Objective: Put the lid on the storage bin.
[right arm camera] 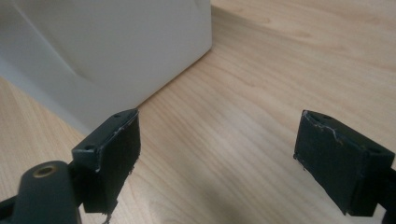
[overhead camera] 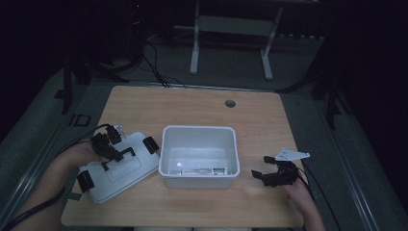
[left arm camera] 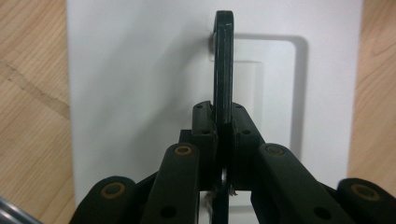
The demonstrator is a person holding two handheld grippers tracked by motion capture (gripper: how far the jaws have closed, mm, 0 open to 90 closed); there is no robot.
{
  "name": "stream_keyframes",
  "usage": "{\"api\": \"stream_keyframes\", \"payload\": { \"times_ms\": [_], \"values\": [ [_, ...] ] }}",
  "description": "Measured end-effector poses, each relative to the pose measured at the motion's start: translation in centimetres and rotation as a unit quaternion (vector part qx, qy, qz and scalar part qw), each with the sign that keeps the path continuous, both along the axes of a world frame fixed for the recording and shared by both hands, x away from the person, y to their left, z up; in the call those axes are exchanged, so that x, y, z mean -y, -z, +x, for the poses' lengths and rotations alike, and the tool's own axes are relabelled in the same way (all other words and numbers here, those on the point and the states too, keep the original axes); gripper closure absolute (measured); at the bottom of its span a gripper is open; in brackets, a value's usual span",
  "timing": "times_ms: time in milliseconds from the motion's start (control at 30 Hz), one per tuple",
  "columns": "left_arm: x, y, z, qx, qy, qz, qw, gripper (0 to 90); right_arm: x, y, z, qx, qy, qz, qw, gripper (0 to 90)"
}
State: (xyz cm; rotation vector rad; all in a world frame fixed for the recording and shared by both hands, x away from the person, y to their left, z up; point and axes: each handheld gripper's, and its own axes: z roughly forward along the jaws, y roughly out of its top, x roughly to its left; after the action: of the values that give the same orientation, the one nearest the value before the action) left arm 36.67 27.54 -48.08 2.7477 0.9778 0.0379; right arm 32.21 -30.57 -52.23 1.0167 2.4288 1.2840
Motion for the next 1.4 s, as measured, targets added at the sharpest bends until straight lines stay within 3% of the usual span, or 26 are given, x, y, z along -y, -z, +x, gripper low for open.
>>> {"api": "stream_keyframes", "payload": {
  "times_ms": [133, 267, 400, 567, 733, 900, 1033, 1200, 1400],
  "values": [
    [-0.1, -0.6, 0.0, 0.006, 0.002, 0.000, 1.0000, 83.7, 0.2, 0.8, -0.3, -0.008, 0.004, 0.009, 0.9999, 14.1],
    [-0.6, -2.2, -0.2, 0.019, -0.005, -0.009, 0.9998, 83.7, 0.4, 1.2, -0.3, -0.010, 0.006, 0.013, 0.9998, 14.1],
    [-1.1, -4.9, -1.0, 0.035, 0.005, -0.020, 0.9992, 83.7, 0.5, 1.4, -0.4, -0.017, 0.008, 0.017, 0.9997, 14.1],
    [-1.8, -8.7, -1.5, 0.054, 0.005, -0.019, 0.9983, 83.7, 0.4, 1.5, -0.3, -0.019, 0.005, 0.015, 0.9997, 14.1],
    [-1.3, -11.9, -1.9, 0.068, 0.017, -0.018, 0.9974, 83.7, 0.3, 1.5, -0.3, -0.020, 0.003, 0.015, 0.9997, 14.1],
    [0.2, -14.1, -1.8, 0.081, 0.040, -0.029, 0.9955, 83.7, 0.4, 1.7, -0.3, -0.019, 0.007, 0.018, 0.9996, 14.1],
    [2.1, -14.8, -1.4, 0.083, 0.064, -0.030, 0.9940, 83.7, 0.5, 1.7, -0.3, -0.021, 0.011, 0.021, 0.9995, 14.1],
    [4.9, -14.9, -0.8, 0.078, 0.091, -0.030, 0.9924, 83.7, 0.4, 1.8, -0.3, -0.023, 0.011, 0.019, 0.9995, 14.1],
    [8.5, -14.6, 0.1, 0.072, 0.132, -0.039, 0.9879, 83.7, 0.3, 1.8, -0.2, -0.024, 0.009, 0.015, 0.9996, 14.1]
  ]
}}
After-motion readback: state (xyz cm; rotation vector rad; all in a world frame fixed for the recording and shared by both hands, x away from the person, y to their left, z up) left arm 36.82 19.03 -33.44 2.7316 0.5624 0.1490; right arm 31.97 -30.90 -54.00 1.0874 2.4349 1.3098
